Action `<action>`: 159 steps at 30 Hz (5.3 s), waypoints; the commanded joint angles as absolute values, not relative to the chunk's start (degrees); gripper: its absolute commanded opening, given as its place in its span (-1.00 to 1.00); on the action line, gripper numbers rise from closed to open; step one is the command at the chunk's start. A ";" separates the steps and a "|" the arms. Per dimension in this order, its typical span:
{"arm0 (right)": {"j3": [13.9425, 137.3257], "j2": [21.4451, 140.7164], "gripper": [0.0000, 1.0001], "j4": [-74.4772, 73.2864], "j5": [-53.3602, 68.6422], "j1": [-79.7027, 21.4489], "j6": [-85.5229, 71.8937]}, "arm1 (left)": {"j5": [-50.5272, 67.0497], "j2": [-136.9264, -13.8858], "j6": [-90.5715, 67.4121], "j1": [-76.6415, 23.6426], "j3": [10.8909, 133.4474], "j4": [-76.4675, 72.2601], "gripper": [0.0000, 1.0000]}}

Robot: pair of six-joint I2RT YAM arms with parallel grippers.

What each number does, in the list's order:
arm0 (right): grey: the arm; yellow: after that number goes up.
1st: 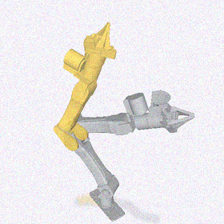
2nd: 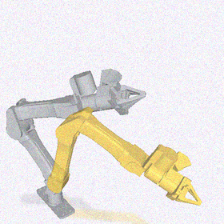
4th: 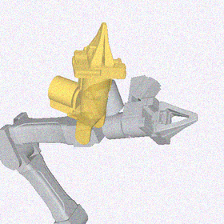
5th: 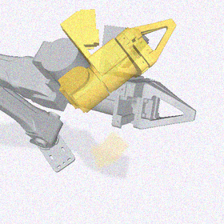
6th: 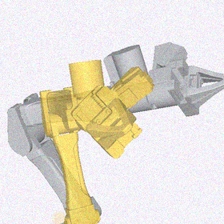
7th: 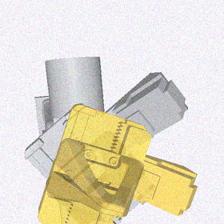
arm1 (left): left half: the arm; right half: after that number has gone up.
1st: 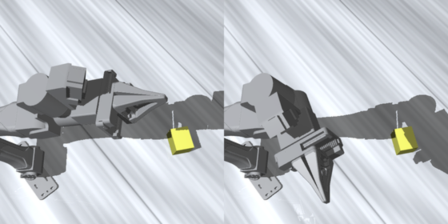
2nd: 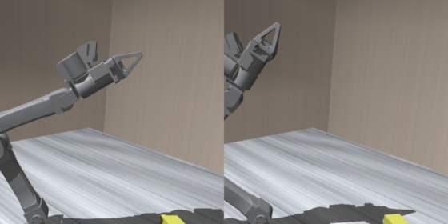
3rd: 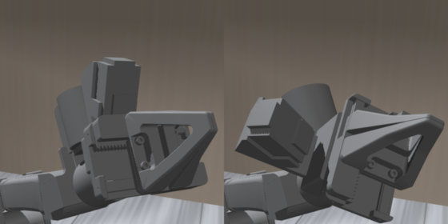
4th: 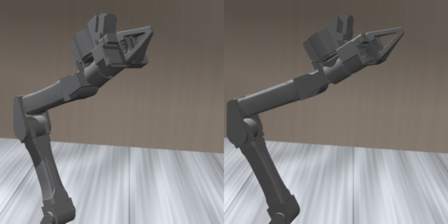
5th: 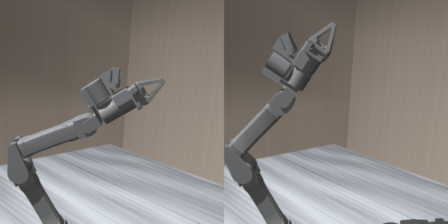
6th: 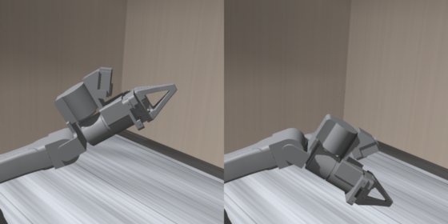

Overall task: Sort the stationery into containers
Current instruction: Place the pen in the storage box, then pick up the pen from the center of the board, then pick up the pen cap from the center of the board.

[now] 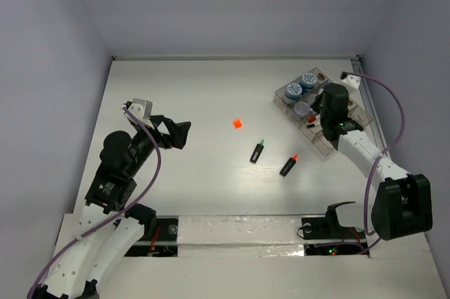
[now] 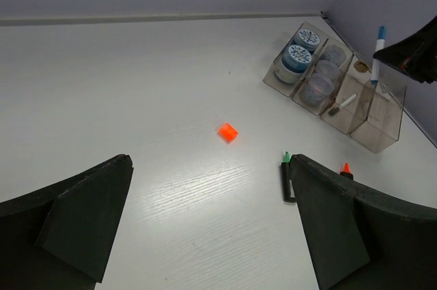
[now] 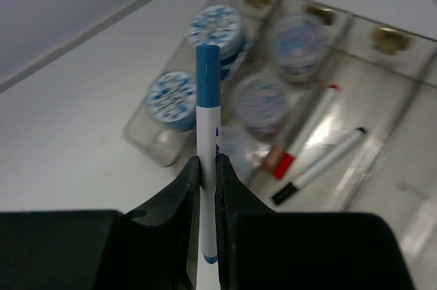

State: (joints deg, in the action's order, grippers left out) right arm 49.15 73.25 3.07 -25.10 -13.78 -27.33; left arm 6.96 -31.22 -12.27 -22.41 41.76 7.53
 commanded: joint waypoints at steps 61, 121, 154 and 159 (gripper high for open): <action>39.55 69.68 0.50 -31.74 1.94 -23.90 -34.18 | 5.88 -27.16 -12.22 -25.22 42.36 5.27 0.98; 54.66 73.82 -0.96 7.29 3.96 -43.76 -37.79 | 26.20 -51.33 -34.90 -40.52 31.46 -24.44 0.45; 55.90 76.29 -0.93 9.40 6.24 -48.87 -39.73 | 9.32 -54.93 -30.06 -42.63 31.03 -28.04 -0.42; 55.20 75.85 -0.92 9.67 5.19 -48.87 -39.90 | 9.58 -55.81 -30.15 -42.63 31.29 -27.16 -0.99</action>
State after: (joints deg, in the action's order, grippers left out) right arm 54.11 76.20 6.09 5.10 -47.94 -39.38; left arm 8.36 -55.92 -30.72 -41.98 29.95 -23.03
